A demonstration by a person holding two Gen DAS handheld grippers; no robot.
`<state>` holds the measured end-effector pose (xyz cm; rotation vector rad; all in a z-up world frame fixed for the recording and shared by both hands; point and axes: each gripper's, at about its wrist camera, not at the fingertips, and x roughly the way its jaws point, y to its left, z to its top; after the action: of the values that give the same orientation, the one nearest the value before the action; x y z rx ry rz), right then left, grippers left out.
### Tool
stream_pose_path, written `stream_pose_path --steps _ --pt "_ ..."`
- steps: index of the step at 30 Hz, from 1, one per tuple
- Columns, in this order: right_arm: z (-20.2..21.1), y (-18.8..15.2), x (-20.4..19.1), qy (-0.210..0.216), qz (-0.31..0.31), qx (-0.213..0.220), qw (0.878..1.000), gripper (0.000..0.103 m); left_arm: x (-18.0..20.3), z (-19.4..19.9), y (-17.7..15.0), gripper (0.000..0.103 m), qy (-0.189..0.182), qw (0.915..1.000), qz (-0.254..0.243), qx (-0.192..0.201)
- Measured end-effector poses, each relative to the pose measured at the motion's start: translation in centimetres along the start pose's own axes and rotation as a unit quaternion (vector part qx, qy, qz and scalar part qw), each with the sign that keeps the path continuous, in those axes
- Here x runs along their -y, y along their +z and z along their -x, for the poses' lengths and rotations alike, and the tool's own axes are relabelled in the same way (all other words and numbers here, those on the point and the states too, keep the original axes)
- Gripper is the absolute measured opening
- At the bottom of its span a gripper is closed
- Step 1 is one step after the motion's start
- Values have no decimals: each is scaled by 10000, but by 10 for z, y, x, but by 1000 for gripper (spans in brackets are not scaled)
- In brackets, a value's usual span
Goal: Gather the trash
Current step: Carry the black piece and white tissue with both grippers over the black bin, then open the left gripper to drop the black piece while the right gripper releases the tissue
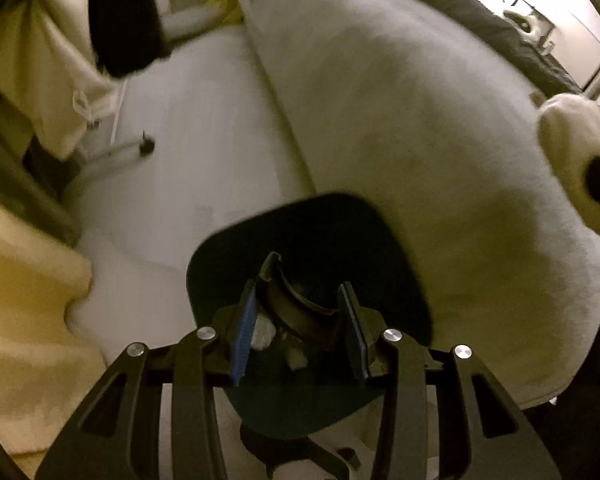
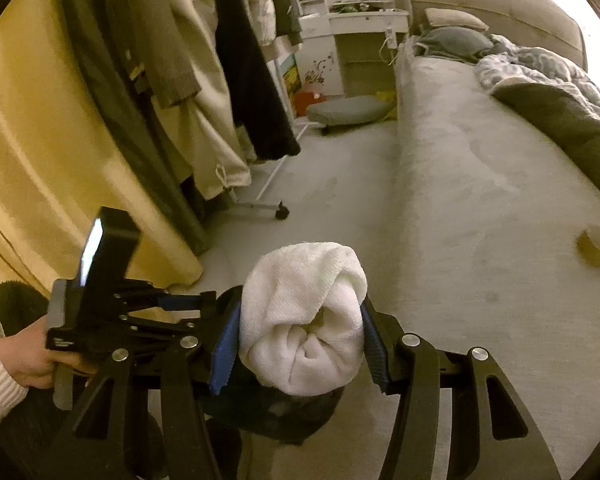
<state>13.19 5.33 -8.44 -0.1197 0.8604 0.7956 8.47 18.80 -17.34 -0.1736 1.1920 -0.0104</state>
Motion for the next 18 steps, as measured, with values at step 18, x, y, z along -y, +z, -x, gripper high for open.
stream_pose_path --steps 18 --pt "-69 -6 -46 44 612 -836 9946 55 -44 -6 -26 71 -439 9972 405 -453"
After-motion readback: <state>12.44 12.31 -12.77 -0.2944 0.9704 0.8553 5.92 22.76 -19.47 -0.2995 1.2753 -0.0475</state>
